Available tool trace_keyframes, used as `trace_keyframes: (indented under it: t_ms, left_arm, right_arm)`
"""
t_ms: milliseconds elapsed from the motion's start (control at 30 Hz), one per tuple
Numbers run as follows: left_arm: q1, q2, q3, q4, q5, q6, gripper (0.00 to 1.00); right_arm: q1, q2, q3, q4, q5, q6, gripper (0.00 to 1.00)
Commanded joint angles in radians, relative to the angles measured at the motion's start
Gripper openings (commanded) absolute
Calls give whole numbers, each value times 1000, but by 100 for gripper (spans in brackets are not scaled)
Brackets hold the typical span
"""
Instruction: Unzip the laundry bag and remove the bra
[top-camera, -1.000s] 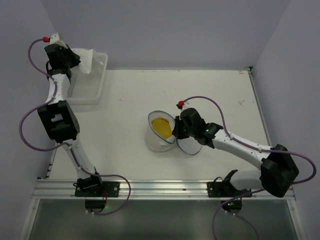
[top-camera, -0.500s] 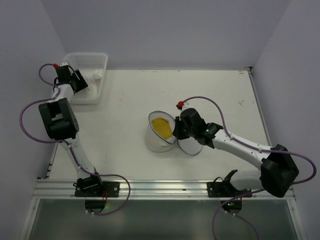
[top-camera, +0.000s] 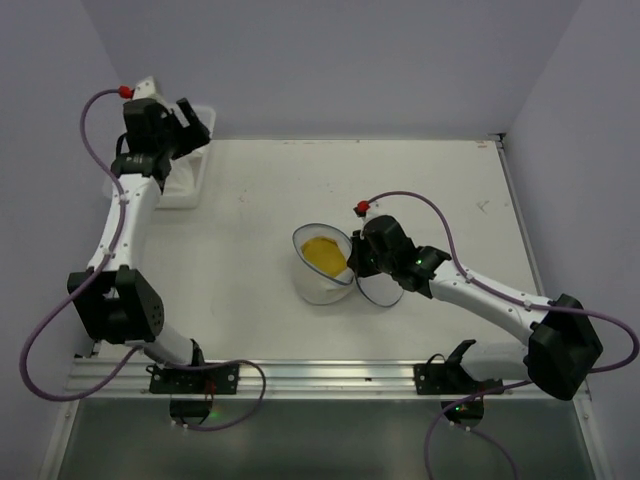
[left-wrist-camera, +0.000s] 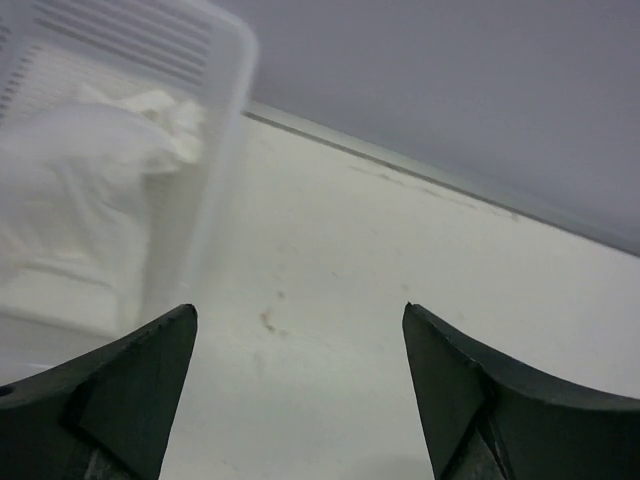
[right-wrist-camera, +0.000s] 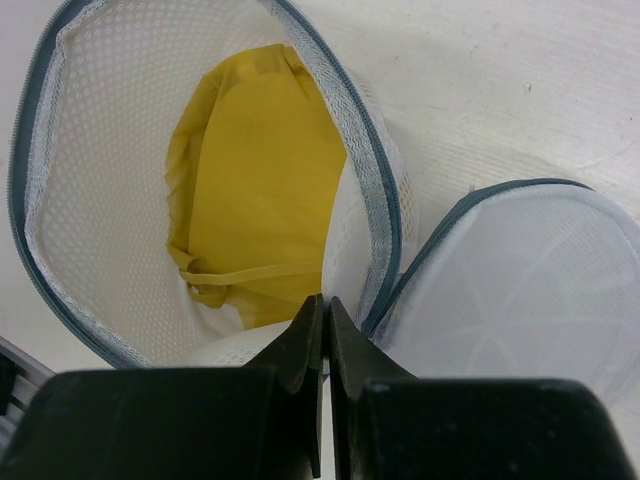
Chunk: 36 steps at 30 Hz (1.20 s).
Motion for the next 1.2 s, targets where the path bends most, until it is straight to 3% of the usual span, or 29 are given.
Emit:
trace_keyframes:
  t_ms: [0,200,400,500,867,1033,1167]
  left_arm:
    - [-148,-154,-150,-70,39,-86,87]
    - [-551,-276,-295,-53,48,-201,76]
    - [-812,-221,-303,-34,-39,-261,66]
    - [-886,-153,-300,-41,-44,-281,65]
    - [-921,-93,-367,-114,-194,-283,58]
    - [-921,-77,-412,-100,-199,-266,58]
    - [-920,-48,-465,-26,-205,-255,64]
  right_arm:
    - [-3,-30,20,51,21,-39,0]
    - [-4,-16,26,83,14,-61,0]
    - [-3,10,47,98,-5,-62,0]
    - [-3,8,44,101,-2,-54,0]
    - [-3,-18,3,107,15,-15,0]
    - [-3,-26,-11,113,15,2,0]
    - [-3,-23,-11,117,17,4,0]
